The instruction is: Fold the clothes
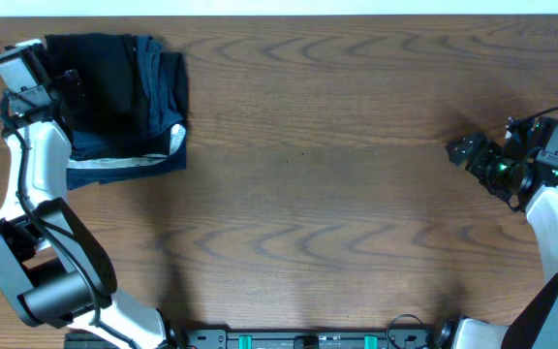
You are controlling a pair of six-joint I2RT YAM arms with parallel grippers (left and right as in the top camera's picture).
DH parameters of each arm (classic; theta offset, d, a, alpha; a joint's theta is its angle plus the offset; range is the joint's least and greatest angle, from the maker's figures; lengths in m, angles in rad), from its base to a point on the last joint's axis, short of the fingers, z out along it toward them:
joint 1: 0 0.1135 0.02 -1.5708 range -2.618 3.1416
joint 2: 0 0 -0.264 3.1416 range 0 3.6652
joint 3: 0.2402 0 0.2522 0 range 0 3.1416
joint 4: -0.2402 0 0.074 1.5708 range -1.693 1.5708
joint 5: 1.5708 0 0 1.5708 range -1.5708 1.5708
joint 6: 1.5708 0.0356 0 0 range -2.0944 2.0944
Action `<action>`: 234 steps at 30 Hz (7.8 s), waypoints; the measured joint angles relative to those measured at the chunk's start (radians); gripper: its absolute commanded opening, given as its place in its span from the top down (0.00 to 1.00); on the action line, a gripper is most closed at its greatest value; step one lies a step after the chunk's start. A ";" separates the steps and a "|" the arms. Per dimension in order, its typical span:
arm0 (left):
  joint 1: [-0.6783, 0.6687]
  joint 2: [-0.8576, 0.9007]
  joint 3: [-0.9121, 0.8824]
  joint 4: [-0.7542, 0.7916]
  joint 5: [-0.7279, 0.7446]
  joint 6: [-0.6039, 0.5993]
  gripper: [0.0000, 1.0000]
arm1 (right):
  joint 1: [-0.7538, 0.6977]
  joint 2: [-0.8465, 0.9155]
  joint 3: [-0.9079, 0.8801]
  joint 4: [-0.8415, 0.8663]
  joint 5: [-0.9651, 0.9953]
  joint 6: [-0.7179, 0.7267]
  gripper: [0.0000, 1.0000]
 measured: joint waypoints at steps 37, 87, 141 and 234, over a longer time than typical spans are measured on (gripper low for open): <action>0.116 0.107 0.026 -0.100 0.396 -0.380 0.94 | 0.000 0.000 0.000 0.000 0.000 0.000 0.01; -0.010 0.296 0.011 0.409 1.161 -0.634 0.94 | 0.000 0.000 0.000 0.000 0.000 0.000 0.01; 0.159 -0.426 0.011 -0.652 0.434 -0.421 0.02 | 0.000 0.000 0.000 0.000 0.000 0.000 0.01; 0.159 -0.426 0.011 -0.652 0.433 -0.420 0.02 | 0.474 -1.458 -0.877 0.475 0.370 -0.301 0.01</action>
